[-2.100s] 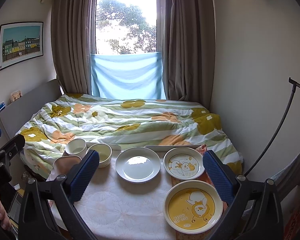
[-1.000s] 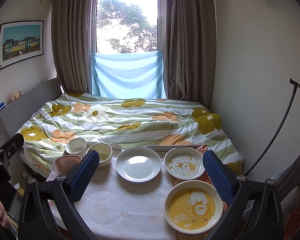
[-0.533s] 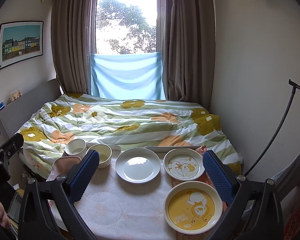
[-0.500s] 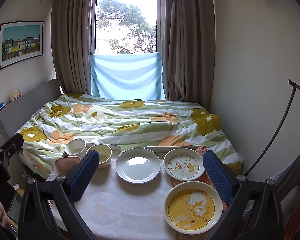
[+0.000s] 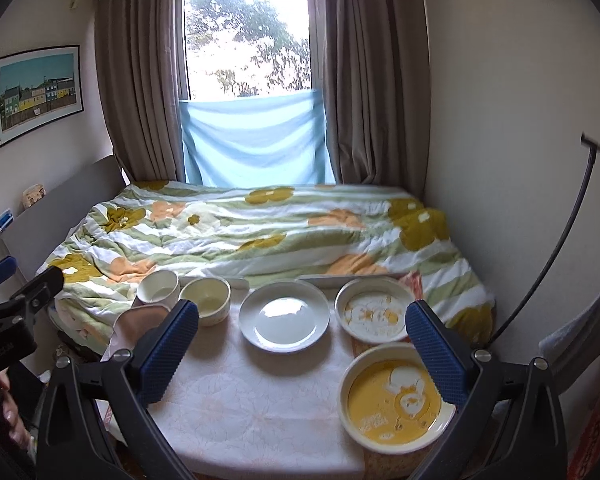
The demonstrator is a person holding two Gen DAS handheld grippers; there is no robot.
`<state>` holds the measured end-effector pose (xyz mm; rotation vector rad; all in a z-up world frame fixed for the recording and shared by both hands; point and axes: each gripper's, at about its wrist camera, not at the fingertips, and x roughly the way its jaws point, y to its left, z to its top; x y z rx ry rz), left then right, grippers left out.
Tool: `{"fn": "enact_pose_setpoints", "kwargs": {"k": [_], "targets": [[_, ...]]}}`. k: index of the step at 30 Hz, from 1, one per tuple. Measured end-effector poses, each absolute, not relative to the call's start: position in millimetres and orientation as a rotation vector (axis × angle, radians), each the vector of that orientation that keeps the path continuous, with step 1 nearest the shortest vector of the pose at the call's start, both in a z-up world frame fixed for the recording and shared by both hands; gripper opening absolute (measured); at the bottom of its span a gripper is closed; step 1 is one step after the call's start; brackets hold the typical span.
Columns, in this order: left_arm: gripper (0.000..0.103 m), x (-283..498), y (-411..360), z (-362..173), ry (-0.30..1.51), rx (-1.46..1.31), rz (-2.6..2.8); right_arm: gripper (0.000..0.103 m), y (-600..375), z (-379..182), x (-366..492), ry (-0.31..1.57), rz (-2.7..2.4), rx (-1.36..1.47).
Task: Organize plates and bowls
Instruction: 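Close the right tool on the yellow duck plate rim while the left tool grips it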
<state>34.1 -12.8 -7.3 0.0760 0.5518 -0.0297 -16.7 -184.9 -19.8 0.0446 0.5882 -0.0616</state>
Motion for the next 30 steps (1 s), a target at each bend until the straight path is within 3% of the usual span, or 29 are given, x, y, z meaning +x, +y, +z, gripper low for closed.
{"fn": "enact_pose_setpoints", "kwargs": {"k": [13,15,17,22,30], "targets": [[0.102,102,-149,-153,1.002,0.115,-0.382,0.103,-335,-158,-31,0.910,-0.185,0.339],[0.101,111,-174,-178,1.058,0.113,-0.435,0.099,-358,-182,-32,0.949,-0.179,0.390],[0.097,121,-194,-200,1.121,0.089,-0.475,0.091,-381,-204,-30,0.984,-0.168,0.435],[0.070,144,-235,-251,1.248,0.099,-0.502,0.066,-414,-245,-20,1.054,-0.109,0.530],[0.046,152,-259,-278,1.295,0.156,-0.488,0.033,-439,-263,7,1.090,-0.019,0.552]]}}
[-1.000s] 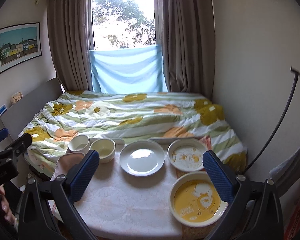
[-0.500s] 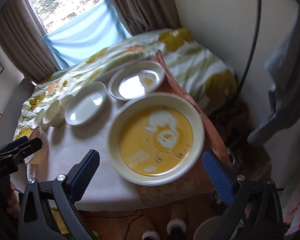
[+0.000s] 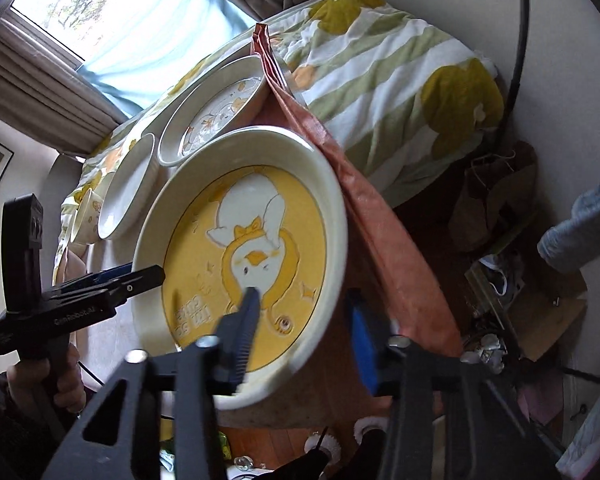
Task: Organize plates and bowls
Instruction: 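Close the right tool on the yellow duck plate rim while the left tool grips it, then lift the yellow duck plate with both tools and carry it toward the pink basin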
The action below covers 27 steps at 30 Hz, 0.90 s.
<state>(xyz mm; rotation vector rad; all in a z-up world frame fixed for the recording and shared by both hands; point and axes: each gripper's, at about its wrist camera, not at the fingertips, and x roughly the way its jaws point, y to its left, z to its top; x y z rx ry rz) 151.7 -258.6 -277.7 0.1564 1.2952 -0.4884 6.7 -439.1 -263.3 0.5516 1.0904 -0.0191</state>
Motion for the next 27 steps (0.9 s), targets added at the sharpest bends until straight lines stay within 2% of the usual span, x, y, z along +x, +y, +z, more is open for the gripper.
{"fn": "enact_pose_setpoints", "kwargs": {"k": [5,7,9,18,27], "targets": [[0.034,155,-255,-280,1.306,0.146,-0.499,0.020,-452,-269,21,1.097,0.002,0.531],[0.023,155,-254,-278,1.304,0.143,-0.502,0.016,-455,-272,27,1.108,0.018,0.527],[0.017,158,-257,-279,1.310,0.144,-0.510,0.013,-454,-273,28,1.112,0.023,0.508],[0.017,152,-266,-276,1.260,0.244,-0.477,0.011,-454,-273,34,1.132,0.041,0.419],[0.017,158,-267,-275,1.234,0.202,-0.450,0.011,-447,-263,39,1.113,0.047,0.329]]}}
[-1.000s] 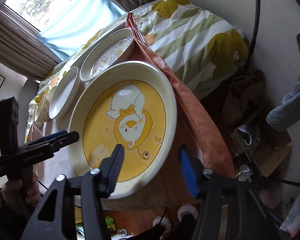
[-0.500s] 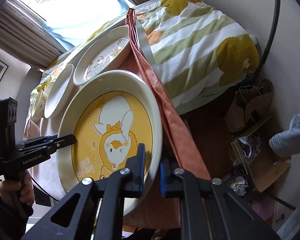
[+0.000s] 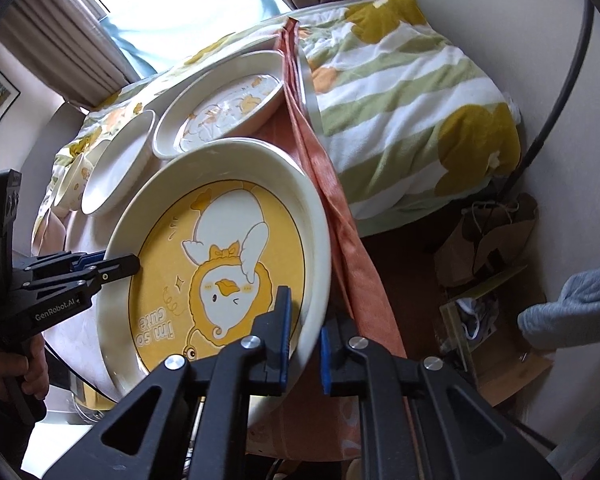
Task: Organize plates and bowls
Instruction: 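Lift the yellow duck plate with both tools and carry it toward the pink basin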
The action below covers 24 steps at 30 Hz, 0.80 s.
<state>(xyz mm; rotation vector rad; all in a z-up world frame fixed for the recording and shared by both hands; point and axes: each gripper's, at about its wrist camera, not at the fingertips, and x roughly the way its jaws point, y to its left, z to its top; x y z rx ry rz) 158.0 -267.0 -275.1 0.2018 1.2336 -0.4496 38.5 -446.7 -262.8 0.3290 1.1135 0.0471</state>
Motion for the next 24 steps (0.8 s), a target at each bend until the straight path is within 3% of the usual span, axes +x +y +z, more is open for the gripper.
{"fn": "enact_pose_setpoints", "kwargs": {"k": [15,24], "targets": [[0.017,136,-143,-208,1.133,0.066,-0.284,0.012,-354,-214,62,1.058,0.188,0.216],[0.017,125,-30,-217,1.158,0.011,-0.157,0.012,-243,-225,78,1.088,0.308,0.178]]}}
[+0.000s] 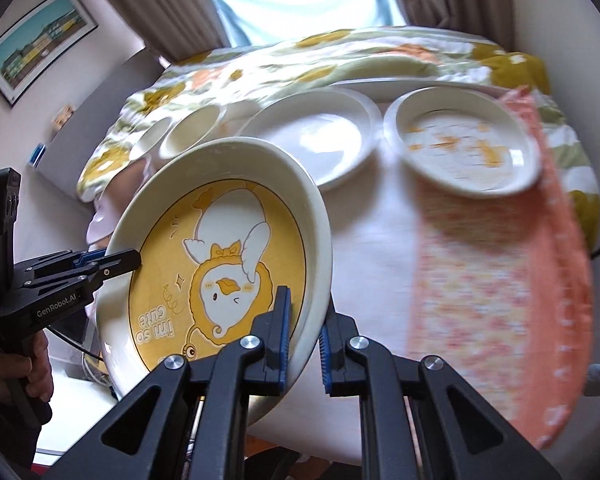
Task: Organize plates and bowls
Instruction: 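Lift the yellow duck plate with both tools and carry it toward the pink basin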
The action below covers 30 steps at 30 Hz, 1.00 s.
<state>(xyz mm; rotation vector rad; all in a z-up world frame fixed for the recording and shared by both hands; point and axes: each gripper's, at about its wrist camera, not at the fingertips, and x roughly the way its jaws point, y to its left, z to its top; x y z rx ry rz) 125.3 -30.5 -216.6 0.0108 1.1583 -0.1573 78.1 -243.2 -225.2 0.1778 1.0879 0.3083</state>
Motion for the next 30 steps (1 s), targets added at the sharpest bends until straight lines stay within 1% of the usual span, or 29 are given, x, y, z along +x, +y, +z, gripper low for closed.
{"fn": "enact_pose_setpoints", "kwargs": {"k": [7,13,27,28,30], "targets": [[0.017,127,25,-255,1.200,-0.019,-0.109,0.012,-174,-258,87,1.134,0.353,0.153],[0.017,125,48,-282,1.211,-0.033,-0.128,0.012,-157,-281,94,1.157,0.342,0.140],[0.017,126,43,-284,1.186,-0.024,-0.145,0.014,-154,-291,100,1.193,0.313,0.156],[0.020,126,42,-284,1.186,-0.021,-0.143,0.015,-153,-291,100,1.194,0.309,0.155],[0.021,125,40,-284,1.185,-0.010,-0.143,0.015,-153,-291,101,1.198,0.305,0.154]]}}
